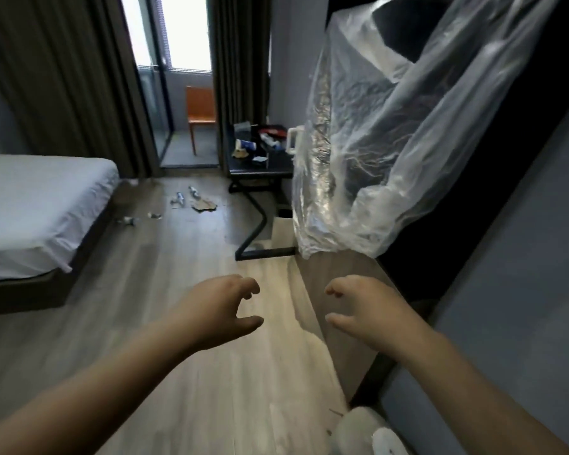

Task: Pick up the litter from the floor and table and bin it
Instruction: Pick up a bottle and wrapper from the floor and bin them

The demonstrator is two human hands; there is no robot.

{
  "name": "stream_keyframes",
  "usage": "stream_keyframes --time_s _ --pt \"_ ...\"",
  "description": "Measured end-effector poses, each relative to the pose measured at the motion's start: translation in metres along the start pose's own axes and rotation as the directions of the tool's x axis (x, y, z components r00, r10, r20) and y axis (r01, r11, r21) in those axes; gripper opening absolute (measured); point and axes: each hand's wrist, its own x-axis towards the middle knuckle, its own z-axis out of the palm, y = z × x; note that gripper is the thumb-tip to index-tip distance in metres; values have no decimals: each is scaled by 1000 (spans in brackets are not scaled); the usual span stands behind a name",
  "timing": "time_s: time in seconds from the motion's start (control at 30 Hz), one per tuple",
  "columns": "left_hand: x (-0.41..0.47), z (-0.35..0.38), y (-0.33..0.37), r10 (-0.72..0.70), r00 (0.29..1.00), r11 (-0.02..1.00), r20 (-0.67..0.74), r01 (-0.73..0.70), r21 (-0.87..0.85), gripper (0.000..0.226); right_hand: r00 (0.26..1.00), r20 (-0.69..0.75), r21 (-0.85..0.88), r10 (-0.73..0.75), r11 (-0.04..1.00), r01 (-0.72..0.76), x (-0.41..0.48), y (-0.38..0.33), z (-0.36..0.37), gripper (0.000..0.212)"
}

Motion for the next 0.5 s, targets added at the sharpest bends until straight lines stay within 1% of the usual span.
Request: stream_keyframes --time_s 0.2,0.37,0.5 --pt "40 -17 -44 -182 979 983 -92 184 15 46 977 -2 10 -211 977 211 107 -6 -1 41" --pt "71 -20 -67 -299 948 954 -105 301 2 46 947 31 10 -320 947 320 173 -1 -4 43" --pt "93 -18 -91 -356 930 934 -86 357 -6 47 930 68 20 -361 933 360 219 -3 2 43"
